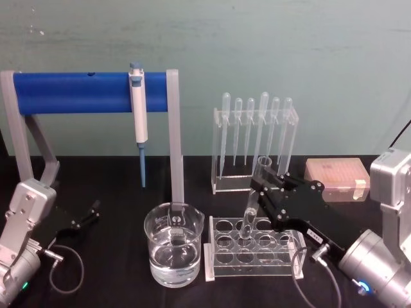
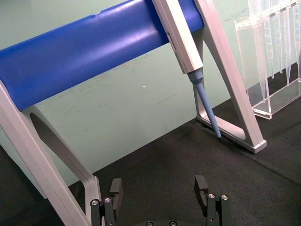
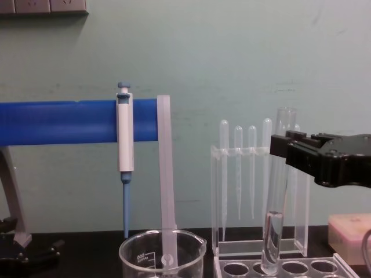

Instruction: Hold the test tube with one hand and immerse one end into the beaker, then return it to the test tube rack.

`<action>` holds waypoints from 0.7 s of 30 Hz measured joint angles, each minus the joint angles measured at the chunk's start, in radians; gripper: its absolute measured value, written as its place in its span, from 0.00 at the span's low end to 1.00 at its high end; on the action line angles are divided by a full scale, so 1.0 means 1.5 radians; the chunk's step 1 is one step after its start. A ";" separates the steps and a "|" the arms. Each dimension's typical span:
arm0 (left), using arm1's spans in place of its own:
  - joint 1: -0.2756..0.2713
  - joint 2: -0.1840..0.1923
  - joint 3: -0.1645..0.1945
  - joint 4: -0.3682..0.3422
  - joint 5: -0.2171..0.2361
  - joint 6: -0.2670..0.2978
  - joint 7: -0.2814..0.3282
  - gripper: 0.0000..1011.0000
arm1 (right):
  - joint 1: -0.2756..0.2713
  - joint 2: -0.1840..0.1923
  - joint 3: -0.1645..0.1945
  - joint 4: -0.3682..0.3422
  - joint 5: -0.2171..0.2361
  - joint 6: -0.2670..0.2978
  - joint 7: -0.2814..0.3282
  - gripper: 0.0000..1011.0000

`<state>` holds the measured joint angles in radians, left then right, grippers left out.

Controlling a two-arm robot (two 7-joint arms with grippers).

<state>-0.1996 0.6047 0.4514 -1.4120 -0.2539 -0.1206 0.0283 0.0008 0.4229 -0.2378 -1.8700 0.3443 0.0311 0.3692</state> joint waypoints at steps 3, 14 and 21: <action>0.000 0.000 0.000 0.000 0.000 0.000 0.000 0.99 | 0.006 0.006 0.000 -0.001 0.006 0.011 0.001 0.22; 0.000 0.000 0.000 0.000 0.000 0.000 0.000 0.99 | 0.023 0.033 -0.009 0.007 0.021 0.029 0.012 0.22; 0.000 0.000 0.000 0.000 0.000 0.000 0.000 0.99 | 0.023 0.033 -0.009 0.007 0.021 0.028 0.012 0.22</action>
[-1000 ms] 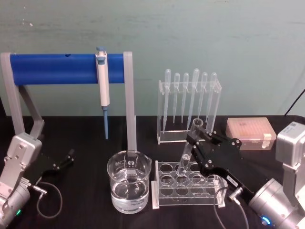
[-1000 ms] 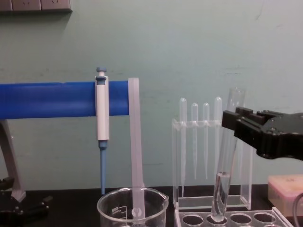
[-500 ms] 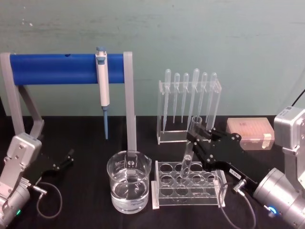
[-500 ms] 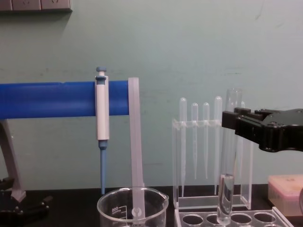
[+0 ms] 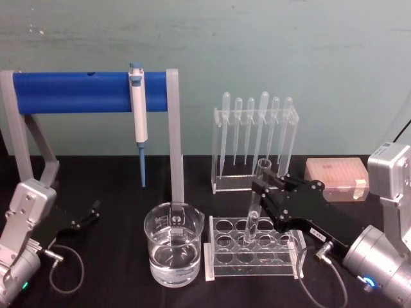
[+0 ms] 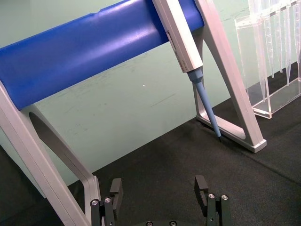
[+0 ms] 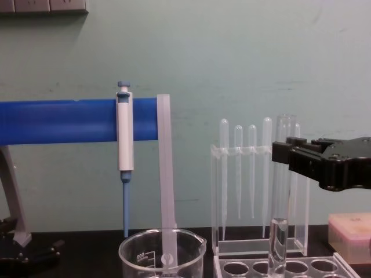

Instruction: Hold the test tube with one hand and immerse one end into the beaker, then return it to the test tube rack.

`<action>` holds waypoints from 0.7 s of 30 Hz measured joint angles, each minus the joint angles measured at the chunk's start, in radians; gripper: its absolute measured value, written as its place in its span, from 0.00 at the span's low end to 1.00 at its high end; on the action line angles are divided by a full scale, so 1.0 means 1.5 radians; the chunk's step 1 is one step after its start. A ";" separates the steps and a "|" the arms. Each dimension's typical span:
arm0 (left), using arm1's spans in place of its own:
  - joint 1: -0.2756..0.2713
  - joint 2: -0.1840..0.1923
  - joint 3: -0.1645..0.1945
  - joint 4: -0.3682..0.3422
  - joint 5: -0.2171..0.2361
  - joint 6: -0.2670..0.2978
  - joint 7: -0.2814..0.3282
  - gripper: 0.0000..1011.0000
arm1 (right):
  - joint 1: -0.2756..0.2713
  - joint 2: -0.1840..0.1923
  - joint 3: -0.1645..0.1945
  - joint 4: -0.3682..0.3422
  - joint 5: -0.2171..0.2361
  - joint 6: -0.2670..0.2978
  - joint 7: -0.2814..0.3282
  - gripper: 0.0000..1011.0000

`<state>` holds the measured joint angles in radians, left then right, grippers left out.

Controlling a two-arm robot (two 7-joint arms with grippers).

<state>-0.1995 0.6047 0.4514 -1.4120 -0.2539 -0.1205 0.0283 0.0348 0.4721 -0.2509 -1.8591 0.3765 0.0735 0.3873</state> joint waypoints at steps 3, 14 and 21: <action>0.000 0.000 0.000 0.000 0.000 0.000 0.000 0.99 | 0.000 0.000 0.000 0.000 -0.001 0.000 0.000 0.22; 0.000 0.000 0.000 0.000 0.000 0.000 0.000 0.99 | -0.001 -0.001 0.000 0.000 -0.004 -0.001 -0.001 0.22; 0.000 0.000 0.000 0.000 0.000 0.000 0.000 0.99 | -0.001 -0.002 0.000 0.000 -0.004 -0.001 -0.001 0.22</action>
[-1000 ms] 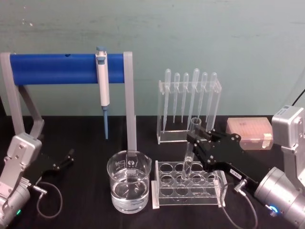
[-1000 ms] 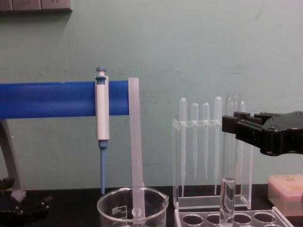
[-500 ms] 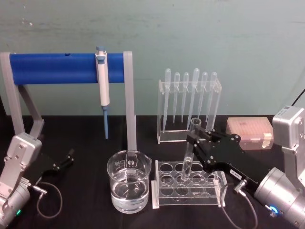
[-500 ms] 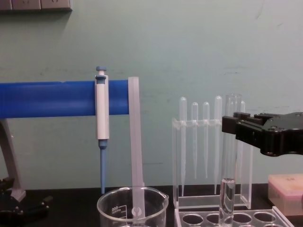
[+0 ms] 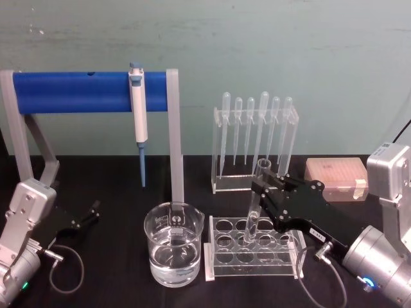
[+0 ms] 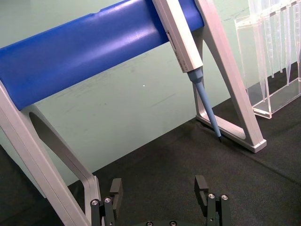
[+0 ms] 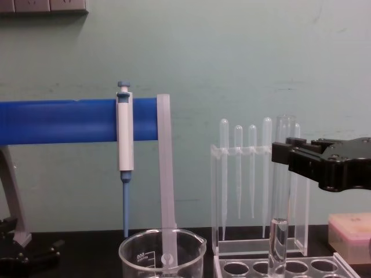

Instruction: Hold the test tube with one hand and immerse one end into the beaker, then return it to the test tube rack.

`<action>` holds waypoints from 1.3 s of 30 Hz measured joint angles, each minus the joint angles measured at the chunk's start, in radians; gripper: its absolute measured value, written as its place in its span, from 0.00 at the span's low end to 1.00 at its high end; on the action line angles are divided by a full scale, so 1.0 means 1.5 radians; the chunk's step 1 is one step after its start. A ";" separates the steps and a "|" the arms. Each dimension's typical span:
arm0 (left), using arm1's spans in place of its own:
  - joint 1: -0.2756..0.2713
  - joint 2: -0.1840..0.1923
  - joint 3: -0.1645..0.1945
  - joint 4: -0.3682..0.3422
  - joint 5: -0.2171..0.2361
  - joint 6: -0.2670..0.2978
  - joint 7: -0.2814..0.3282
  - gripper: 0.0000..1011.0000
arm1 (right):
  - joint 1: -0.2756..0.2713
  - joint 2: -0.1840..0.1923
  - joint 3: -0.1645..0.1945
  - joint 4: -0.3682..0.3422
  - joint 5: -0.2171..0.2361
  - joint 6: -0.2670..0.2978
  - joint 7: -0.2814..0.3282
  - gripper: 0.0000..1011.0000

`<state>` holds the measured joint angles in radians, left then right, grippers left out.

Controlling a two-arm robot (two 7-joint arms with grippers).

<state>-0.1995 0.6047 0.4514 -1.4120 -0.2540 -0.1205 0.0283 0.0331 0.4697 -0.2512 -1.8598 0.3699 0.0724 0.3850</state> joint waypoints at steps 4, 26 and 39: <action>0.000 0.000 0.000 0.000 0.000 0.000 0.000 0.99 | 0.001 0.000 -0.001 -0.002 0.006 0.000 0.000 0.22; 0.000 0.000 0.000 0.000 0.000 0.000 0.000 0.99 | 0.135 -0.048 -0.114 -0.002 0.006 0.050 0.002 0.22; 0.000 0.000 0.000 0.000 0.000 0.000 0.000 0.99 | 0.160 -0.078 -0.155 0.073 -0.012 0.014 0.005 0.22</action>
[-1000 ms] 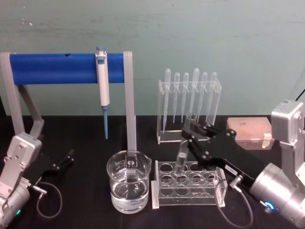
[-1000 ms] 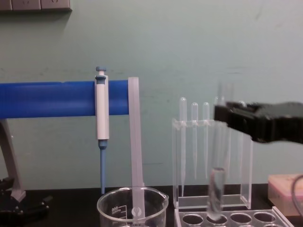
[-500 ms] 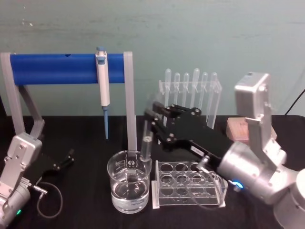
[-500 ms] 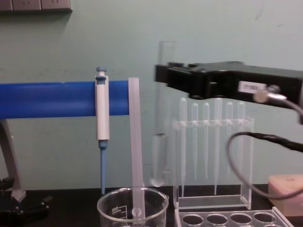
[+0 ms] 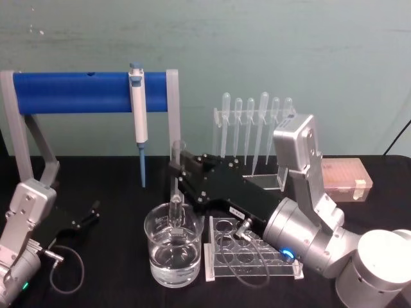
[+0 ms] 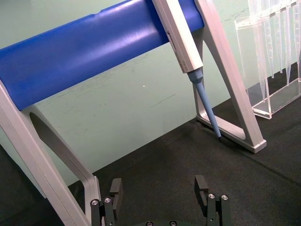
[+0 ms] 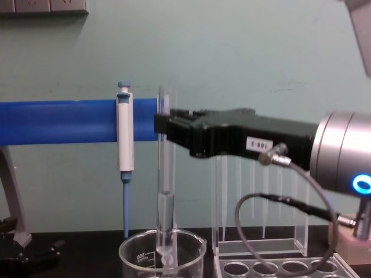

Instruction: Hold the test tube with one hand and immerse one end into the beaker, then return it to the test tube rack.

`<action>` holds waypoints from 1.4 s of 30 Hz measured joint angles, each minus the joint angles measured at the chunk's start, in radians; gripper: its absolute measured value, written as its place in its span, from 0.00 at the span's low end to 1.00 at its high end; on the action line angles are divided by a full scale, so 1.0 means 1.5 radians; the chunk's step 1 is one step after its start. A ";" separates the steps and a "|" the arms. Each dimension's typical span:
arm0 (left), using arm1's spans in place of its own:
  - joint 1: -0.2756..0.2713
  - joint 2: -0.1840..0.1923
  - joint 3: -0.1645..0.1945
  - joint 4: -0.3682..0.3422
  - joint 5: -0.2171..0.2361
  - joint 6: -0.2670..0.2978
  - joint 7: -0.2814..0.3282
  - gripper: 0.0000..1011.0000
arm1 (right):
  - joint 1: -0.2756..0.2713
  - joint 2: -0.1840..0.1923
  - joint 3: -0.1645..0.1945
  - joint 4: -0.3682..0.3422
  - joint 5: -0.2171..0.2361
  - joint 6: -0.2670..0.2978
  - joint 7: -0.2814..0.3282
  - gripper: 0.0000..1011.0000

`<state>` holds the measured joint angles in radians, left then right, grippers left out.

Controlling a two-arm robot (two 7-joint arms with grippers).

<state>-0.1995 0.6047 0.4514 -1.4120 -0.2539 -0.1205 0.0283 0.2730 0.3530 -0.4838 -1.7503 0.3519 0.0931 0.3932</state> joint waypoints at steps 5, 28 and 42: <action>0.000 0.000 0.000 0.000 0.000 0.000 0.000 0.99 | -0.006 -0.008 -0.006 0.026 -0.007 -0.028 0.002 0.22; 0.000 0.000 0.000 0.000 0.000 0.000 0.000 0.99 | -0.027 -0.028 -0.020 0.108 -0.050 -0.103 0.023 0.22; 0.000 0.000 0.000 0.000 0.000 0.000 0.000 0.99 | -0.033 -0.037 -0.012 0.127 -0.058 -0.108 0.025 0.22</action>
<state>-0.1995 0.6047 0.4514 -1.4119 -0.2539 -0.1206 0.0283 0.2235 0.2975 -0.5020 -1.5605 0.2649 -0.0691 0.4302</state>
